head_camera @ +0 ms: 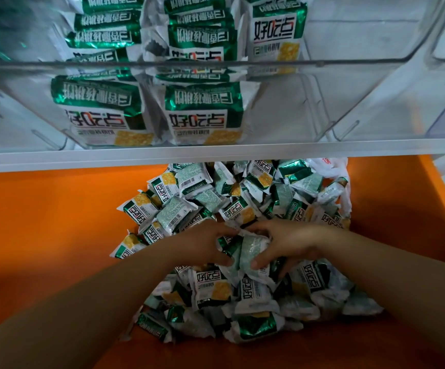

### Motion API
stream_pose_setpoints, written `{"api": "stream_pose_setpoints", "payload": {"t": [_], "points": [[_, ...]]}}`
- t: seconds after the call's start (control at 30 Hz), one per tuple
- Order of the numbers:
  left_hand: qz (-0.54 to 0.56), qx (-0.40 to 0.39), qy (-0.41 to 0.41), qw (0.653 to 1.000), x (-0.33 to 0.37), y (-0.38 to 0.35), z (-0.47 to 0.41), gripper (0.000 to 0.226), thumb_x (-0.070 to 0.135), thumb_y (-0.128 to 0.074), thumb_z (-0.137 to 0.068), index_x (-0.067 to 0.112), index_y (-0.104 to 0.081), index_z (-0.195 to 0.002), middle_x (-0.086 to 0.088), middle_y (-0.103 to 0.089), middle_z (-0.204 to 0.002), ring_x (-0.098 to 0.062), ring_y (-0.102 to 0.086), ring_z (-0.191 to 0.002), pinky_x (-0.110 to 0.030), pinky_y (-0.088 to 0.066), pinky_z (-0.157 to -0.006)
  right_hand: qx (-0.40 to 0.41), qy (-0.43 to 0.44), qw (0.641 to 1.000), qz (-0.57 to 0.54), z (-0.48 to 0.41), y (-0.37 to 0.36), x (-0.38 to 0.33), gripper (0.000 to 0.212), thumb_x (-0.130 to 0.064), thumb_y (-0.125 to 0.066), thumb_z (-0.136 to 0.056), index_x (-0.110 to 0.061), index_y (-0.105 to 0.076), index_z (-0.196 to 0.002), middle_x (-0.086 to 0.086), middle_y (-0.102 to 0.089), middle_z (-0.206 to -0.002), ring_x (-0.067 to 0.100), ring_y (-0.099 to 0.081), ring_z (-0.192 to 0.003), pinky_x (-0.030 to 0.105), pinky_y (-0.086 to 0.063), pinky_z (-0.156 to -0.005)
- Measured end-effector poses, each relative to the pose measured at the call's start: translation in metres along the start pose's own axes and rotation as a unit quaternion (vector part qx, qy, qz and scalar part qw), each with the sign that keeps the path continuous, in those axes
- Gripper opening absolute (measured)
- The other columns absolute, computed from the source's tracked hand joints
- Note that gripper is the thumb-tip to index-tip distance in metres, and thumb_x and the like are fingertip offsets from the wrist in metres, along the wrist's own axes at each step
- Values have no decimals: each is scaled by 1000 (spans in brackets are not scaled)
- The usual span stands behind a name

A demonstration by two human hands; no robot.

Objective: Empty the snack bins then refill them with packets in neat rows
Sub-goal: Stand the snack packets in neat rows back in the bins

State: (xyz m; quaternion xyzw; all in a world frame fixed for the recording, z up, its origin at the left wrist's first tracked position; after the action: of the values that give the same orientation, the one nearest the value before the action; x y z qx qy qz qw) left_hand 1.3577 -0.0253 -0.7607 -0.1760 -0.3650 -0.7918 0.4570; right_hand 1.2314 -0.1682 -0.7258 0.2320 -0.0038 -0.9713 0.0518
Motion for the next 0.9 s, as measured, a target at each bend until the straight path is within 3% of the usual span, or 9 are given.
{"api": "stream_pose_setpoints", "payload": {"t": [0.13,0.2,0.27,0.33,0.47,0.6,0.7,0.83,0.9], "points": [[31,41,-8,999,1,-1,10,66,28,-72,-84,27,-42,-142,-1,-32,-144,-18,-53,-116,-17,-40,-84,13,10,1000,2,2,-8,-5,87,-9,-78,-76,-22,-30,-146,3,-22,-155,29,-47,-124,47,-57,-81],[77,64,-25,995,7,3,17,62,20,-73,-83,23,-46,-139,6,-47,-126,-8,-63,-90,-18,-49,-70,28,34,999,-8,7,-8,-8,86,-5,-77,-76,-21,-30,-146,3,-24,-154,22,-57,-105,46,-58,-78],[111,94,-38,989,13,9,23,58,12,-74,-82,22,-50,-134,15,-48,-104,-5,-63,-74,-15,-51,-62,47,59,997,2,16,-6,-13,83,-6,-76,-77,-21,-31,-146,2,-27,-153,14,-61,-87,37,-60,-68],[102,122,-43,986,18,13,31,57,16,-75,-81,30,-50,-131,10,-44,-114,-7,-61,-82,-11,-51,-65,79,82,993,31,26,-3,-18,82,-11,-79,-75,-25,-35,-143,0,-35,-148,14,-64,-89,33,-59,-67],[78,168,-60,981,38,21,51,57,22,-78,-78,45,-46,-119,1,-33,-138,-8,-54,-92,2,-36,-68,147,136,973,110,53,-1,-23,86,-25,-84,-70,-25,-37,-142,-15,-39,-134,6,-44,-116,23,-40,-96],[47,209,-75,974,67,30,92,58,21,-77,-78,40,-49,-125,-1,-30,-143,-12,-48,-107,-7,-36,-83,174,172,959,145,97,-9,-35,90,-27,-84,-69,-27,-34,-144,-8,-32,-149,6,-35,-123,25,-34,-104],[6,233,-97,968,92,41,133,60,21,-75,-81,34,-47,-131,0,-27,-141,-8,-42,-107,5,-33,-72,193,197,945,176,141,-19,-49,88,-32,-84,-68,-32,-36,-141,-9,-33,-148,8,-44,-121,30,-43,-101],[-56,277,-121,952,129,55,192,61,27,-75,-81,37,-44,-133,4,-26,-143,-12,-43,-118,1,-25,-81,221,281,913,198,210,-36,-67,64,-33,-83,-68,-34,-49,-122,-20,-55,-119,-8,-58,-86,8,-46,-74],[-70,298,-139,942,144,62,218,59,26,-75,-80,43,-45,-129,7,-27,-138,-4,-48,-98,2,-31,-76,219,314,904,190,238,-41,-74,59,-37,-84,-64,-39,-53,-114,-22,-62,-110,-10,-60,-87,11,-47,-73]]}}
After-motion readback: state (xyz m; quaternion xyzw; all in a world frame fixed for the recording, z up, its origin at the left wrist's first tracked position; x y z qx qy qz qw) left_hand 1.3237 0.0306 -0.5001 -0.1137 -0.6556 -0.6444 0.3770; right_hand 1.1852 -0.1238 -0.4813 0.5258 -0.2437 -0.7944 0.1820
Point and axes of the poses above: each hand's wrist, its own z-axis away from the middle knuckle, its own y-axis out of the back of the hand, x = y × z, the point moved 1 cm from there along -z, towards the middle knuckle
